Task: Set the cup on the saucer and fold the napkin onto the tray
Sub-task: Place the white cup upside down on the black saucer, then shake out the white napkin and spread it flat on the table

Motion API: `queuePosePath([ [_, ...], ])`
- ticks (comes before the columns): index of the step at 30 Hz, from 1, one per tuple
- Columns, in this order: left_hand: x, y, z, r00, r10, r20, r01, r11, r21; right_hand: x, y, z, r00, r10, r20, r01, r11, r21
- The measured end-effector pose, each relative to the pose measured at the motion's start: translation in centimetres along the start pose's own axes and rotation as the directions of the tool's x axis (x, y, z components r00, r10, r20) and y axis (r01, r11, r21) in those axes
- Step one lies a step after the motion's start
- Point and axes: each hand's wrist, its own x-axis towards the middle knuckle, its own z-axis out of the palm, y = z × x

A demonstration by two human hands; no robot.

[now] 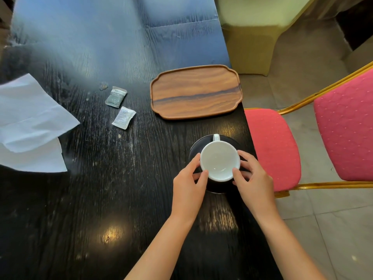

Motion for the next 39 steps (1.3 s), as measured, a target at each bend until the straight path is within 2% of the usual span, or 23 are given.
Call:
queuePosePath([
  [8, 0.2, 0.0, -0.3, 1.0, 0.019, 0.014, -0.019, 0.997, 0.074, 0.0, -0.2, -0.2, 1.0, -0.028, 0.003, 0.028, 0.997, -0.066],
  [13, -0.5, 1.3, -2.8, 0.998, 0.066, -0.004, -0.062, 0.965, 0.256, -0.7, -2.2, -1.2, 0.973, -0.133, -0.189, 0.083, 0.964, -0.252],
  [15, -1.0, 2.1, -4.8, 0.993, 0.116, -0.025, -0.099, 0.928, 0.36, -1.1, -4.0, -1.2, 0.956, -0.226, -0.189, 0.166, 0.943, -0.288],
  [19, -2.8, 2.9, -10.6, 0.966, 0.224, -0.125, -0.125, 0.836, 0.534, -1.6, -9.0, 1.7, 0.9, -0.433, -0.038, 0.402, 0.862, -0.31],
  [23, -4.3, 1.4, -18.0, 0.896, 0.334, -0.292, -0.082, 0.771, 0.631, -2.4, -14.0, 8.1, 0.78, -0.606, 0.154, 0.62, 0.715, -0.325],
  [27, -4.6, -1.9, -25.8, 0.785, 0.407, -0.467, 0.091, 0.67, 0.737, -3.6, -17.5, 16.6, 0.658, -0.676, 0.331, 0.752, 0.575, -0.322],
  [30, -3.7, -3.4, -30.6, 0.705, 0.276, -0.654, 0.256, 0.76, 0.598, -4.9, -19.8, 23.2, 0.607, -0.637, 0.475, 0.788, 0.559, -0.257],
  [33, -1.3, -3.7, -34.2, 0.685, 0.027, -0.729, 0.265, 0.922, 0.283, -5.7, -21.1, 29.4, 0.601, -0.549, 0.582, 0.762, 0.614, -0.208],
  [35, 0.9, -3.9, -35.9, 0.727, -0.095, -0.681, 0.23, 0.967, 0.111, -6.0, -21.5, 32.9, 0.658, -0.476, 0.584, 0.68, 0.709, -0.188],
  [37, 2.8, -4.4, -37.2, 0.773, -0.125, -0.621, 0.207, 0.977, 0.061, -6.3, -21.9, 35.6, 0.747, -0.377, 0.548, 0.515, 0.849, -0.118],
  [39, 4.3, -5.1, -38.3, 0.798, -0.128, -0.589, 0.182, 0.983, 0.034, -6.7, -22.4, 37.3, 0.818, -0.259, 0.513, 0.334, 0.941, -0.057],
])
